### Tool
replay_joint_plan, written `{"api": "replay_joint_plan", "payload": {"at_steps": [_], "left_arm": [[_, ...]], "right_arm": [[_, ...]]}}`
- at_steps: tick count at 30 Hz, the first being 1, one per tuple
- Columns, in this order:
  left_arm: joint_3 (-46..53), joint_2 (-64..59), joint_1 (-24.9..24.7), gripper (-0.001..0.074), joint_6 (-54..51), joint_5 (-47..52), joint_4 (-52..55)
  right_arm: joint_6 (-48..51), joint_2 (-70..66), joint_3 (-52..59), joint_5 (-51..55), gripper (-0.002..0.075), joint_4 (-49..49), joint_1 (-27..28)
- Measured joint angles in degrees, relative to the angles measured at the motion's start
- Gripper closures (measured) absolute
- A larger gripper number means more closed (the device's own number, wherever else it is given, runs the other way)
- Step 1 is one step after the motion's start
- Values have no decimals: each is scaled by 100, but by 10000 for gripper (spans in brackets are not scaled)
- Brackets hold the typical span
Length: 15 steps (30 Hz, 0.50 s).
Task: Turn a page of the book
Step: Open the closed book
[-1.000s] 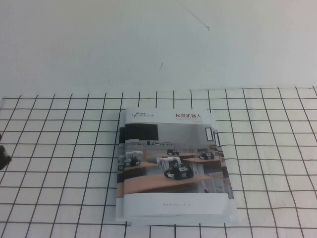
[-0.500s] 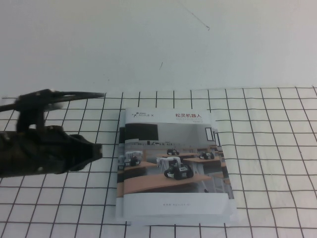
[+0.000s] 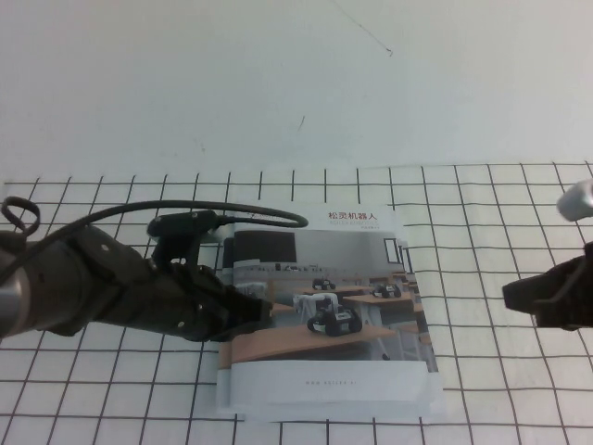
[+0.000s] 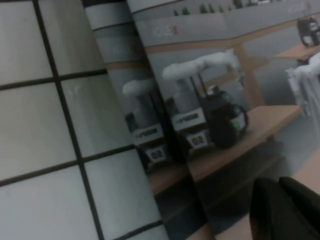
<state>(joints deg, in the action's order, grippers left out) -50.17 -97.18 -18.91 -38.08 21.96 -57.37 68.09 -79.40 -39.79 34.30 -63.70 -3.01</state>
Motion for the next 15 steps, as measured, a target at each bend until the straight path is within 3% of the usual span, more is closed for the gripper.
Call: {"api": "replay_joint_plan", "payload": {"at_steps": [6, 15], "left_arm": [[-13, -328, -49, 737, 0, -559, 135], [-22, -488, -49, 737, -3, -979, 157]], "right_arm": [[-54, -605, -201, -524, 707, -79, -571], [-147, -1207, -731, -499, 507, -275, -601]]}}
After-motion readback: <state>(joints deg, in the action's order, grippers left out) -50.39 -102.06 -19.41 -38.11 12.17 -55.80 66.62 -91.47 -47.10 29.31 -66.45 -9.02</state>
